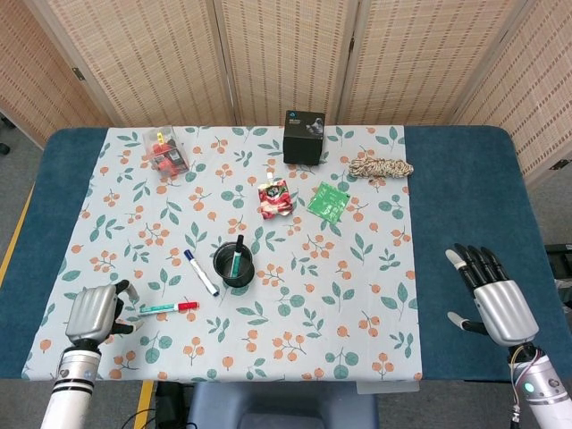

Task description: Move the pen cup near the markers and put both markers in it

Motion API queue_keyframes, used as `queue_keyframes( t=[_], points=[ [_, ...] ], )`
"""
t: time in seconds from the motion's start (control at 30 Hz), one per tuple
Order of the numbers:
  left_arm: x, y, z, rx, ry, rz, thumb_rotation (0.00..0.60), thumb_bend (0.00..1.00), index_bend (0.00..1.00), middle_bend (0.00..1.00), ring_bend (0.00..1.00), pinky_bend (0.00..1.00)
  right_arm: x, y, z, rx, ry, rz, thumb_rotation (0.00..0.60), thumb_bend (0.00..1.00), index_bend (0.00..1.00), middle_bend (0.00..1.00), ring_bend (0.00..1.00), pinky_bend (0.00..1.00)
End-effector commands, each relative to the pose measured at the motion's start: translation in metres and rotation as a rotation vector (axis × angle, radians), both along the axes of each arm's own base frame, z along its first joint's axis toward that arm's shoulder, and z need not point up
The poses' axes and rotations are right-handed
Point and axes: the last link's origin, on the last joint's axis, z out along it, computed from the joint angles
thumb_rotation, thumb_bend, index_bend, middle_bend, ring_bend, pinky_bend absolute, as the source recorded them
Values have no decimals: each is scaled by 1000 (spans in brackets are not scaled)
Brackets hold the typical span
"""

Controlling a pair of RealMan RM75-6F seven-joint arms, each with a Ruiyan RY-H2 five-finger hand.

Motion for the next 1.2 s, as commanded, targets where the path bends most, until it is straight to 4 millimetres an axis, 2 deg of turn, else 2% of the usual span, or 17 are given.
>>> queue_keyframes(
  t=[0.03, 0.3, 1.2],
  points=[
    [20, 10, -13, -8, -27, 13, 600, 174, 510, 1000, 1000, 1000, 0, 1, 0, 1, 6, 3, 600, 66, 0, 0, 0, 0],
    [29, 18, -33, -49, -56, 12, 600, 376, 527, 1000, 1000, 1000, -1, 1, 2, 3, 4, 11, 600, 65, 0, 0, 0, 0],
    [13, 25, -69, -139, -29, 18, 600, 382, 489, 1000, 990, 1000, 1, 5, 1, 37, -9, 28, 600, 65, 0, 0, 0, 0]
  ],
)
